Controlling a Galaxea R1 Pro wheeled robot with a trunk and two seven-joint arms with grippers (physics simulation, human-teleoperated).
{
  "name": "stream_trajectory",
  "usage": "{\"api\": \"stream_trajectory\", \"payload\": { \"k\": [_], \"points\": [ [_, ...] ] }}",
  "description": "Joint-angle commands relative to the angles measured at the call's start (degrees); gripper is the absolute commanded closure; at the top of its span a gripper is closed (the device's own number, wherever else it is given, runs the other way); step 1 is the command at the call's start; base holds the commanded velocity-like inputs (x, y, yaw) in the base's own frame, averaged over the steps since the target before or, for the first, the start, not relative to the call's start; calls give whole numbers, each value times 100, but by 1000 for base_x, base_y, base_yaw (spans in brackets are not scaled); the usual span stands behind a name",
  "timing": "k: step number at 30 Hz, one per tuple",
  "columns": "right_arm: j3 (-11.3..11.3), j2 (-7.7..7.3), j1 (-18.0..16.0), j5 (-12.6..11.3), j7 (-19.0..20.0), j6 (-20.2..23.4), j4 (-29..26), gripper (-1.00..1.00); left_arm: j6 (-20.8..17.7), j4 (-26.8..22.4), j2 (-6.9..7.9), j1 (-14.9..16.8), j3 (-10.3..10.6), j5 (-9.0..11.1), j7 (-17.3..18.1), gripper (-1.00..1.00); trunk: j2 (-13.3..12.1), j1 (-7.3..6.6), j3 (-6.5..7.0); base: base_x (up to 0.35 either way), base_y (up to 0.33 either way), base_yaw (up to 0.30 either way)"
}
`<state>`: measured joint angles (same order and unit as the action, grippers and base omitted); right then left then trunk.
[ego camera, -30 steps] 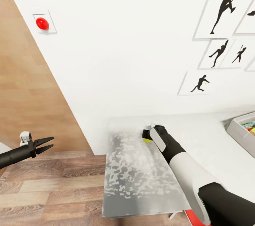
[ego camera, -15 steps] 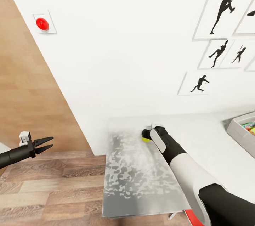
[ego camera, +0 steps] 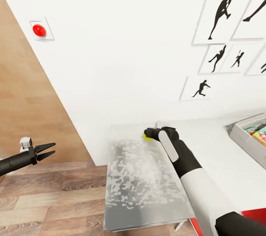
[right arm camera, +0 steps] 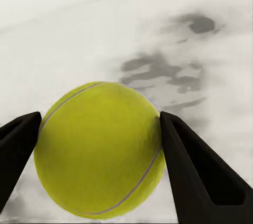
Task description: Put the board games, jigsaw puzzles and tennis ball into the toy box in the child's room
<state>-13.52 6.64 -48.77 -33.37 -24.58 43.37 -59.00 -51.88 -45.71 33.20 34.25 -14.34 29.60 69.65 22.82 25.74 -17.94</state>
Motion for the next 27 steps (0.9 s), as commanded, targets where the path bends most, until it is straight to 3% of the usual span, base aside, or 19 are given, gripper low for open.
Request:
{"api": "stream_trajectory", "payload": {
  "k": [1,4,7,10,13,16,17,21,24,27],
  "points": [
    [2,-3,112,-69,-61,154,-317,100,-41,0,2,3,1,19,5,-100,10,4,-1,0,0,-74],
    [78,-4,539,-96,-38,598,-1387,100,-40,0,2,3,1,19,5,-100,10,4,25,0,0,-74],
    [278,-5,1230,-161,19,883,-2634,100,-38,0,2,3,0,19,8,-100,10,4,52,0,0,-74],
    [551,-5,1992,-317,478,922,-3113,100,-41,0,5,3,-4,19,12,-100,10,4,78,0,0,-74],
    [941,-13,2458,-359,1609,894,-3206,100,-39,0,9,3,-7,19,16,-100,10,4,105,0,0,-74],
    [1499,-115,2957,-369,3268,675,-3230,100,-39,0,10,3,-12,22,21,-100,10,4,131,0,0,-48],
    [1707,-184,3207,-367,4106,431,-3233,100,-37,0,11,3,-14,25,21,-100,10,4,140,0,0,-15],
    [1987,-374,3574,-327,5729,-141,-3239,100,-39,0,11,3,-16,28,29,-100,10,4,176,0,0,-6],
    [2040,-431,3621,-322,6038,-232,-3236,100,-38,0,8,3,-13,28,30,-100,10,4,197,0,0,0],
    [2046,-441,3634,-302,6106,-260,-3235,100,-38,0,3,3,-9,28,31,-100,10,4,203,0,0,0]
  ]
}}
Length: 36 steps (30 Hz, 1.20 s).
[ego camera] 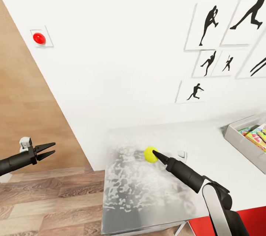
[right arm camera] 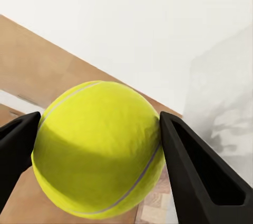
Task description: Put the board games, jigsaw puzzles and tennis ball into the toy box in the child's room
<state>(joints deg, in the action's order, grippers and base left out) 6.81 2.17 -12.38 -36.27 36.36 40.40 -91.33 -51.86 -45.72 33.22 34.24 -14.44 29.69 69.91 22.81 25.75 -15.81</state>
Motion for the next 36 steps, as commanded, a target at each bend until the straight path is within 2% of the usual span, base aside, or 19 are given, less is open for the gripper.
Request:
{"api": "stream_trajectory", "payload": {
  "k": [1,17,22,26,30,33,36],
  "points": [
    [13,5,-4,-9,18,35,-1,100,-42,1,1,4,5,19,5,-100,11,3,-10,0,0,0],
    [22,-5,16,-3,123,-7,-5,100,-38,-5,-2,4,29,33,5,-100,11,3,28,0,0,-20],
    [22,-7,48,-3,444,-246,-6,100,-35,-7,0,4,18,40,18,-100,11,3,72,-36,0,-43],
    [56,-22,196,-3,774,-519,-7,100,-33,-7,1,4,13,25,271,-100,11,3,110,-126,-63,-4],
    [61,-260,238,-3,864,-614,-7,100,-27,-7,7,4,12,20,449,-100,11,3,148,-23,-104,-1],
    [64,-328,260,-3,1035,-631,-7,100,-26,-7,9,3,12,24,540,-100,11,3,177,-5,-118,0],
    [65,-350,269,-3,1197,-639,-7,100,-26,-7,12,2,12,16,971,-100,11,3,205,-1,-228,0]
  ]
}}
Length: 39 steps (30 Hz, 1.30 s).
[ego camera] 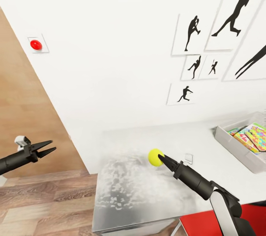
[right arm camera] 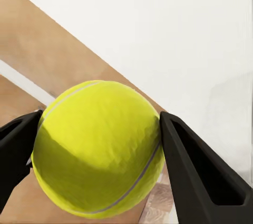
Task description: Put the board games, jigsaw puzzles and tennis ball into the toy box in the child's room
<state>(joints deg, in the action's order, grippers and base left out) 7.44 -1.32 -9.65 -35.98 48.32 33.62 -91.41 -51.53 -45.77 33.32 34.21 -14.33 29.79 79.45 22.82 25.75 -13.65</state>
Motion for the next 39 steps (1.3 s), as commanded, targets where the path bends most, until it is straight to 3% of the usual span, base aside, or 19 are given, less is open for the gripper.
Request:
{"api": "stream_trajectory", "payload": {
  "k": [1,5,9,24,39],
  "points": [
    [3,-4,-4,-32,21,39,1,100,-59,-5,1,5,0,4,151,-100,10,3,-1,0,-274,0],
    [4,-8,-2,-32,51,34,1,100,-66,-42,7,6,-23,6,564,-100,10,3,37,0,-175,0],
    [5,-16,0,-32,41,-135,1,100,145,-101,3,-1,-14,1,682,-100,10,3,76,0,-23,-4],
    [-3,-53,0,-32,30,-268,1,100,266,-116,6,6,-24,1,739,-100,10,3,218,0,-6,-111],
    [-13,-53,5,-32,207,-383,1,100,273,-116,8,6,-26,2,741,-100,10,3,351,0,-126,-161]
  ]
}}
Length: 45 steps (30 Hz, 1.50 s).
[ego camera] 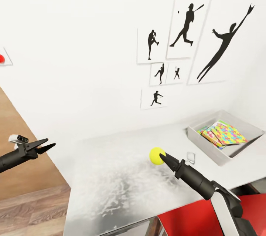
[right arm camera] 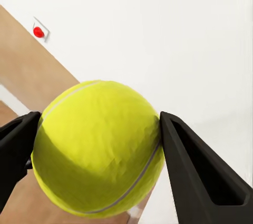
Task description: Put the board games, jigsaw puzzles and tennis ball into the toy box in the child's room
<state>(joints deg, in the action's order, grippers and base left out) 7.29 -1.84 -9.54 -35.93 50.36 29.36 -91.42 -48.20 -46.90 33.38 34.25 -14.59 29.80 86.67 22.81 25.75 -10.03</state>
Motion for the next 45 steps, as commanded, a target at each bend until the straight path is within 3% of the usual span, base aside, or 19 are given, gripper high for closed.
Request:
{"api": "stream_trajectory", "payload": {
  "k": [1,7,17,33,45],
  "points": [
    [1,-1,-5,-37,45,28,2,100,-60,-3,2,3,0,0,18,-100,11,4,-2,0,-249,-163],
    [31,-13,33,-37,151,-8,2,100,-58,-3,35,3,8,0,17,-100,11,4,51,0,-202,-163],
    [443,-101,116,-37,458,-7,2,100,-50,-27,49,-1,29,8,14,-100,11,4,139,0,-286,-163],
    [473,-106,119,-37,483,-9,2,100,-50,-30,32,-1,68,8,8,-100,11,4,281,0,-302,-148],
    [475,-103,115,-32,445,-11,3,100,-50,-30,13,-1,70,8,11,-100,11,4,390,0,-302,107]
  ]
}}
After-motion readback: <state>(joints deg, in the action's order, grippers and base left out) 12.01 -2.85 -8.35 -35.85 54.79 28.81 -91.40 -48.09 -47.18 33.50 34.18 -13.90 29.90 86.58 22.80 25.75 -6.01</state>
